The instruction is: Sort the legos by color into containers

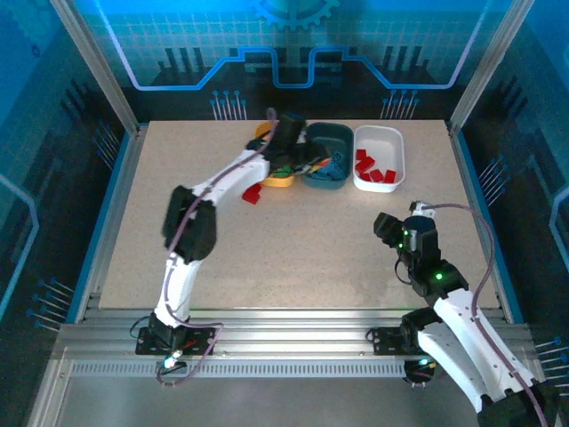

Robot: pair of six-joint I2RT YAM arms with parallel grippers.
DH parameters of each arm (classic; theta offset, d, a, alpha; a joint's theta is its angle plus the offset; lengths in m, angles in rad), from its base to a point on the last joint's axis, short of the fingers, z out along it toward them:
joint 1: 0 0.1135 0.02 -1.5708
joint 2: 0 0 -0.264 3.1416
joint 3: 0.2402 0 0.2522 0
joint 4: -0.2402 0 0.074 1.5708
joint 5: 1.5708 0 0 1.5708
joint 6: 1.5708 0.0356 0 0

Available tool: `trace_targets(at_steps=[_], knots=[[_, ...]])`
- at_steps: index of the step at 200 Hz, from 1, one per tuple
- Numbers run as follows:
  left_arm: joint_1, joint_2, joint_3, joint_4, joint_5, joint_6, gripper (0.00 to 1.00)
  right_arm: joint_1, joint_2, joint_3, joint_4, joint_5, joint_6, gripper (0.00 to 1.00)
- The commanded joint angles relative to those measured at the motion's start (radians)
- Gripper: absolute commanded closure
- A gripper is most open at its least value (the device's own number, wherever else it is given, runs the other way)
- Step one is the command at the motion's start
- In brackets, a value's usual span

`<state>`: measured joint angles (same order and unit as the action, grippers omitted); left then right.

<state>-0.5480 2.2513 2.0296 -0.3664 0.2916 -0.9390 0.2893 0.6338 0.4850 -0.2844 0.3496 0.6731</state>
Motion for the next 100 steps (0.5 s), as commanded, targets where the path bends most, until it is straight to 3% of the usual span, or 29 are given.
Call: trace_targets(at_steps=[1,17,36,100], knots=[[-0.023,0.196,0.221,0.041,0.155,0.068,0.74,0.013,-0.045,-0.018,-0.020,0.071,0.000,0.33],[-0.037,0.318,0.415,0.016,0.156,0.073,0.74,0.011,-0.066,-0.028,-0.017,0.083,0.001,0.33],[-0.044,0.403,0.523,0.065,0.152,0.050,0.74,0.008,-0.058,-0.027,-0.016,0.082,-0.002,0.33],[-0.056,0.495,0.579,0.150,0.145,-0.014,0.67,0.004,-0.039,-0.021,-0.013,0.064,-0.001,0.33]])
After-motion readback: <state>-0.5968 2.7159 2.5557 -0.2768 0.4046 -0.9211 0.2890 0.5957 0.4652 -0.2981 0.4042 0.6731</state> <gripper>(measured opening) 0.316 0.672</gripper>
